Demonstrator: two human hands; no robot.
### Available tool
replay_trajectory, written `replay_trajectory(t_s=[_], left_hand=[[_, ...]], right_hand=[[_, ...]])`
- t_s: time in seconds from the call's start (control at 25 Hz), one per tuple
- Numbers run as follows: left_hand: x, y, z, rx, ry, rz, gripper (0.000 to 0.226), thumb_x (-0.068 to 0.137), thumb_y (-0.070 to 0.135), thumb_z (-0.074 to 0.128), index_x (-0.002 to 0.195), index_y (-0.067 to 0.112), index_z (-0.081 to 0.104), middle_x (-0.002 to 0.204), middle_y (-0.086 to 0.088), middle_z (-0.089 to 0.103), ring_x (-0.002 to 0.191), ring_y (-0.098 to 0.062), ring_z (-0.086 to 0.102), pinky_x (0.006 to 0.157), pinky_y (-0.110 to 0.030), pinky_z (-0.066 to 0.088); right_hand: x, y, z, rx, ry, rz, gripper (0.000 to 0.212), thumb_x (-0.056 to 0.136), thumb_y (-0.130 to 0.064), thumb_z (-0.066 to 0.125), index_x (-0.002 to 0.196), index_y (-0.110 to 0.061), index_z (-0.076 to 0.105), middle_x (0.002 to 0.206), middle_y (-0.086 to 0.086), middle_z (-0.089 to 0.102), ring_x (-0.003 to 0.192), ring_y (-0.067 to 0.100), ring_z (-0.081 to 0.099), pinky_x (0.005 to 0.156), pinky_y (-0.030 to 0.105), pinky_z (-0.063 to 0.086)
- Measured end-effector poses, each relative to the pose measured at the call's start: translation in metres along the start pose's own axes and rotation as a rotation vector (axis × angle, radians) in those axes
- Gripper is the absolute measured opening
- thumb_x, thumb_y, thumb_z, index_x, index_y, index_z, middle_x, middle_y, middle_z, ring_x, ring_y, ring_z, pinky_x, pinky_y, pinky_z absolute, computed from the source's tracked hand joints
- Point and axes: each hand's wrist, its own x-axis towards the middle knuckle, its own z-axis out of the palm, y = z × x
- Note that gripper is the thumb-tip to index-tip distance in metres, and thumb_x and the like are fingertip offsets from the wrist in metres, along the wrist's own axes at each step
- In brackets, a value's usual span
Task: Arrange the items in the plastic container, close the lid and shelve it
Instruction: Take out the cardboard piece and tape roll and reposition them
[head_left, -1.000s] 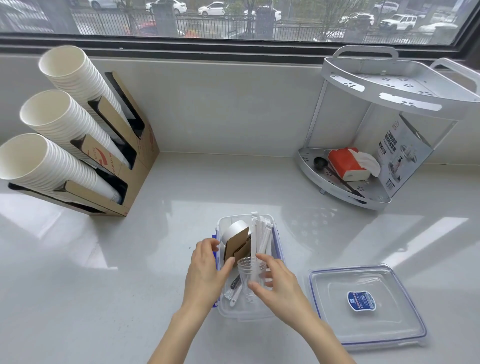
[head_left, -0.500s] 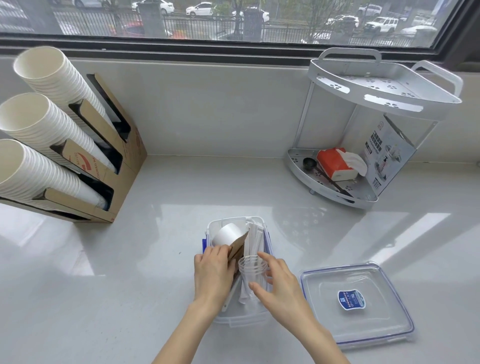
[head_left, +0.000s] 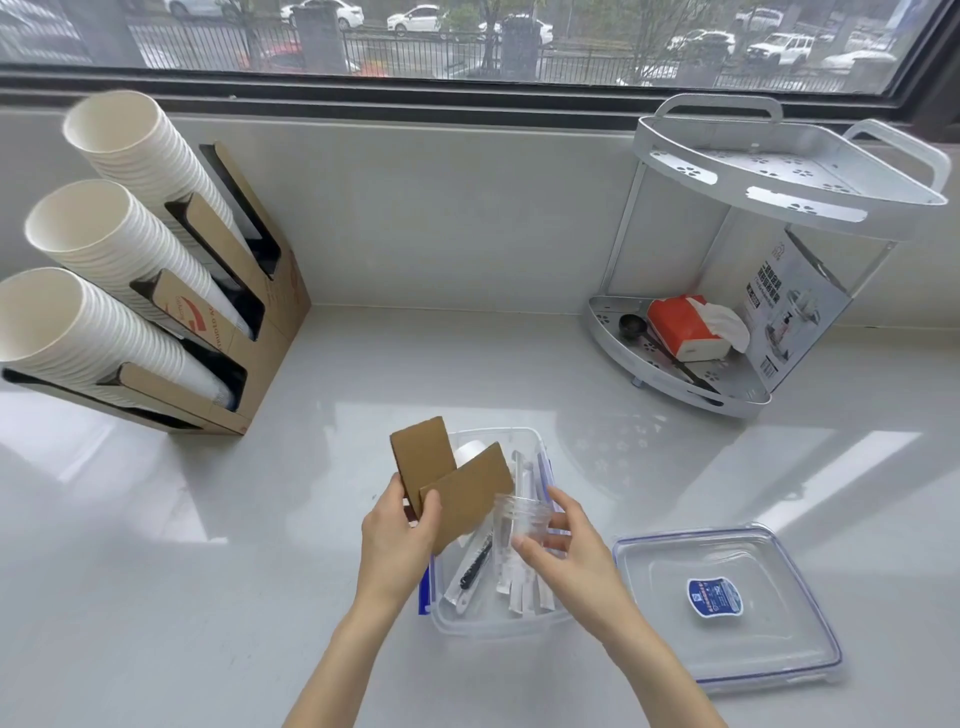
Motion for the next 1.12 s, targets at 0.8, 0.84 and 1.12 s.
replay_trajectory(t_s=[0.8,0.84,1.12], left_hand=[[-0.006,-0.012,-0.016,-0.215,0.050,-0.198,0.024,0.092,0.014,0.041,0.082,0.034,0.049,0.090,0.006,0.059,0.091,-0.022,0.056,0.072,-0.032,0.047],[-0.007,-0.012,-0.017,-0.218,0.047,-0.198,0.024,0.092,0.013,0.041,0.082,0.033,0.050,0.091,0.005,0.059,0.092,-0.022,0.056,0.073,-0.033,0.047],[-0.008,-0.007,-0.015,-0.316,-0.019,-0.202,0.024,0.093,0.011,0.041,0.090,0.032,0.052,0.097,0.006,0.062,0.095,-0.020,0.059,0.082,-0.037,0.051]], right_hand=[[0.011,0.008,0.027,-0.746,-0.209,-0.019,0.059,0.089,-0.036,0.046,0.140,-0.019,0.022,0.134,0.010,0.038,0.117,0.028,0.049,0.093,0.037,0.043],[0.012,0.008,0.028,-0.774,-0.204,-0.023,0.058,0.089,-0.035,0.046,0.140,-0.019,0.022,0.135,0.011,0.038,0.119,0.029,0.047,0.094,0.037,0.042],[0.006,0.001,0.025,-0.434,-0.051,-0.103,0.053,0.092,-0.032,0.045,0.139,-0.017,0.028,0.136,0.005,0.037,0.128,0.017,0.037,0.102,0.026,0.031]])
